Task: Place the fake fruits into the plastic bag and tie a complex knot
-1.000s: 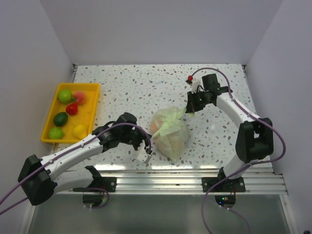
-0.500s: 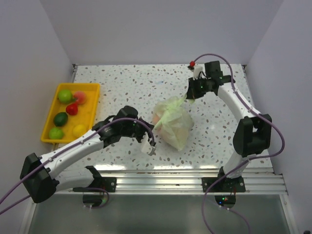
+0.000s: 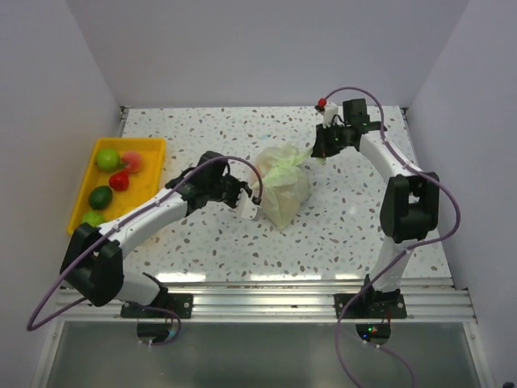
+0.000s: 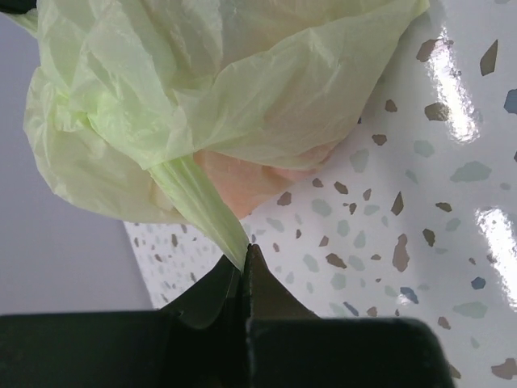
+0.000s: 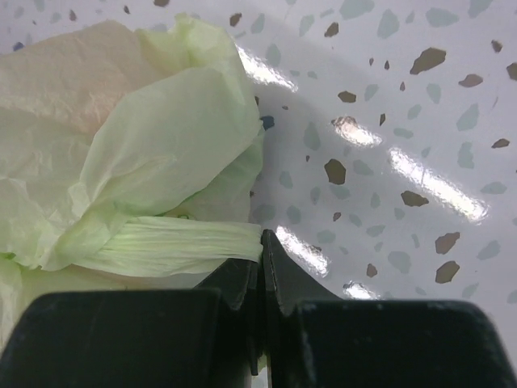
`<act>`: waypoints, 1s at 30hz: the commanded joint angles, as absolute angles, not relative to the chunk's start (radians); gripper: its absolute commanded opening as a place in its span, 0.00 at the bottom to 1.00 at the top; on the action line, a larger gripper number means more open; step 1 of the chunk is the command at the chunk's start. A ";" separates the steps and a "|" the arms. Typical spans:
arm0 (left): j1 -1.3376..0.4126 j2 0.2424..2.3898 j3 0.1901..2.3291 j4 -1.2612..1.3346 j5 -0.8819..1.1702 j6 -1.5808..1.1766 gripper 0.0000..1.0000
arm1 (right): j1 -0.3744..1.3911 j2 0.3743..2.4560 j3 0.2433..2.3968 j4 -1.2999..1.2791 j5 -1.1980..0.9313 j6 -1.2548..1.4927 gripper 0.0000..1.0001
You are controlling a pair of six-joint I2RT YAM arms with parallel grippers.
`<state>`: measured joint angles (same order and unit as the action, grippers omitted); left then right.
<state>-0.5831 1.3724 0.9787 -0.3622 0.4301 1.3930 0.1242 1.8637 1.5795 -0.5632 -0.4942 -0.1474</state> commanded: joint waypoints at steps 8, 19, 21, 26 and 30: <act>-0.500 1.505 0.937 -0.310 0.365 1.106 0.00 | 0.014 1.887 1.511 -0.475 -0.307 -0.287 0.00; -0.497 1.376 1.084 -0.333 0.348 0.803 1.00 | 0.012 1.750 1.640 -0.693 -0.380 -0.294 0.84; -0.489 1.342 1.104 -0.342 0.338 0.753 1.00 | 0.015 1.692 1.649 -0.731 -0.382 -0.310 0.95; -0.453 1.305 1.247 -0.466 0.322 0.462 1.00 | 0.014 1.588 1.709 -0.865 -0.420 -0.337 0.99; -0.367 1.316 1.391 -0.607 0.408 0.281 1.00 | 0.014 1.510 1.718 -1.014 -0.454 -0.296 0.99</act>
<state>-0.4263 1.3224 1.3064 -0.4805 0.3542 0.5079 0.0139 1.5688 1.7023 -0.8494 -0.4149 -0.3111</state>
